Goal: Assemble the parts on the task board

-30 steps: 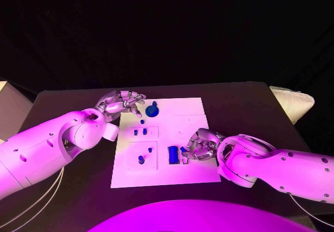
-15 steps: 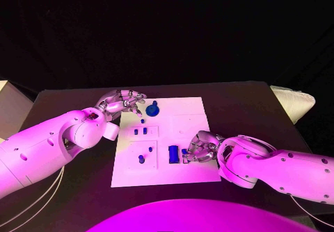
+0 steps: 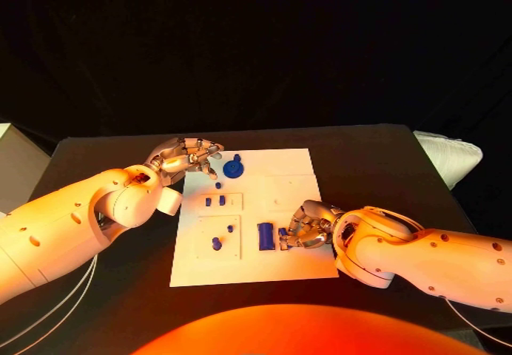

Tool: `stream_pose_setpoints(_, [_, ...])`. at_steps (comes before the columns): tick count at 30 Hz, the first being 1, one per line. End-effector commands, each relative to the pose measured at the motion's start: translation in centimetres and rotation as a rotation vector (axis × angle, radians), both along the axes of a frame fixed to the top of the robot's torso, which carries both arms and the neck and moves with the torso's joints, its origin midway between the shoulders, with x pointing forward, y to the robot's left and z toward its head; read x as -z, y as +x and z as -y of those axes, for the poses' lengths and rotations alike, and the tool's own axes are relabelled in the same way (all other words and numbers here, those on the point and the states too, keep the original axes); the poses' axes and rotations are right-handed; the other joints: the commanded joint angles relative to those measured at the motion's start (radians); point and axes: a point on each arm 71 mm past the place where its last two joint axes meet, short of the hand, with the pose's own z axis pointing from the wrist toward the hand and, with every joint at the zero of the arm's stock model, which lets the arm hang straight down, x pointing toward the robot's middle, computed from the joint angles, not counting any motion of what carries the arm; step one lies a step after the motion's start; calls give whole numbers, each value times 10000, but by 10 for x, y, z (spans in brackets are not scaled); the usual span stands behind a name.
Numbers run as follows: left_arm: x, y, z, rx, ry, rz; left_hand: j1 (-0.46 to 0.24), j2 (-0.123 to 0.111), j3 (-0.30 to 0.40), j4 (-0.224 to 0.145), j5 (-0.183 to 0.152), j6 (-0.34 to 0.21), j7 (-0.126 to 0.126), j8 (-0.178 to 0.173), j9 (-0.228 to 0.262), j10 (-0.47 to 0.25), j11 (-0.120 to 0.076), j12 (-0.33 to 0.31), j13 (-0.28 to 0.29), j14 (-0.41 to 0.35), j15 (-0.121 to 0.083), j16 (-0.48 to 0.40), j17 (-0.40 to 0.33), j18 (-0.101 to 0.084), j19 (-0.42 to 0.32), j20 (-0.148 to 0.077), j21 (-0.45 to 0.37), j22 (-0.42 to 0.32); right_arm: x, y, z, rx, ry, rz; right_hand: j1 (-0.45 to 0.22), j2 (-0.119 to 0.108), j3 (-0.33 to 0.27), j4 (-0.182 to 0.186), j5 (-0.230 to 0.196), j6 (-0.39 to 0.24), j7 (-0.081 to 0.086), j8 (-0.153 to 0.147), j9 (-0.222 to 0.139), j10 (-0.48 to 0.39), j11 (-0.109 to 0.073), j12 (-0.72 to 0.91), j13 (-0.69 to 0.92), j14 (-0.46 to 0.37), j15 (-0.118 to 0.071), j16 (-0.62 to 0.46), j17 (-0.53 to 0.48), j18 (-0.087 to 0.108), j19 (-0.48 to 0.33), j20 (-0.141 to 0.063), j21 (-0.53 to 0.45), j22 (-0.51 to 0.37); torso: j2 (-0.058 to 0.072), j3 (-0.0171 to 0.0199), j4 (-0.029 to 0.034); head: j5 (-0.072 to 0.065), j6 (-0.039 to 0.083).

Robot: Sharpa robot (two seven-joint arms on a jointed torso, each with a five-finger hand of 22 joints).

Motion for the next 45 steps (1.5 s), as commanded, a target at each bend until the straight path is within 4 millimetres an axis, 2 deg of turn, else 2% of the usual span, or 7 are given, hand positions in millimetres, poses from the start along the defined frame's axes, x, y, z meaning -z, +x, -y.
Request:
stream_pose_setpoints(1, [-1,-1,2,198,-75,15,9,39,0,43,25,-89,194,27,-16,-65,21,35,-14,-51,49,-34,9,149,76,2,-40,-9,0,0,-1,-72,-59,106,-52,5,32,4,33,64,-5,28,7,683,-72,20,2205,978,-50,32,2346,-125,845,-78,-4,2263,-3,2,-4,-14,1])
stream_pose_setpoints(17, [0,-1,2,202,-63,-5,-3,37,-15,66,24,-93,196,33,-22,-71,24,35,-18,-54,51,-36,9,148,78,3,-49,-16,0,-1,-4,-195,-16,12,-658,-21,-65,35,-99,22,11,108,63,688,-61,22,2211,979,-47,35,2353,-128,845,-86,7,2278,-1,-5,-6,-20,1])
stream_pose_setpoints(34, [0,-1,3,206,-66,-22,-3,37,-15,66,24,-93,196,33,-22,-71,24,35,-18,-54,51,-36,9,148,78,3,-49,-16,-1,-2,-5,-199,126,30,-1046,-91,-295,43,-222,-6,24,141,82,684,-48,11,2210,974,-36,24,2335,-124,840,-77,-20,2279,-1,8,-6,-17,1])
stream_pose_setpoints(36, [0,0,3,201,-63,-23,-3,37,-15,66,24,-93,196,33,-22,-71,24,35,-18,-54,51,-36,9,148,78,3,-49,-16,-1,-2,-5,-201,145,33,-1207,-110,-462,7,555,-24,15,189,116,684,-52,6,2211,975,-42,26,2340,-124,840,-82,-20,2286,-2,8,-4,-16,1])
stream_pose_setpoints(45, [0,0,3,201,-63,-21,-3,37,-15,66,24,-93,196,33,-22,-71,24,35,-18,-54,51,-36,9,148,78,3,-49,-16,-1,-2,1,-159,207,100,-1176,-126,-477,-21,567,-35,13,193,120,678,-57,-7,2205,971,-42,17,2325,-118,834,-83,-58,2277,-4,10,-5,0,1])
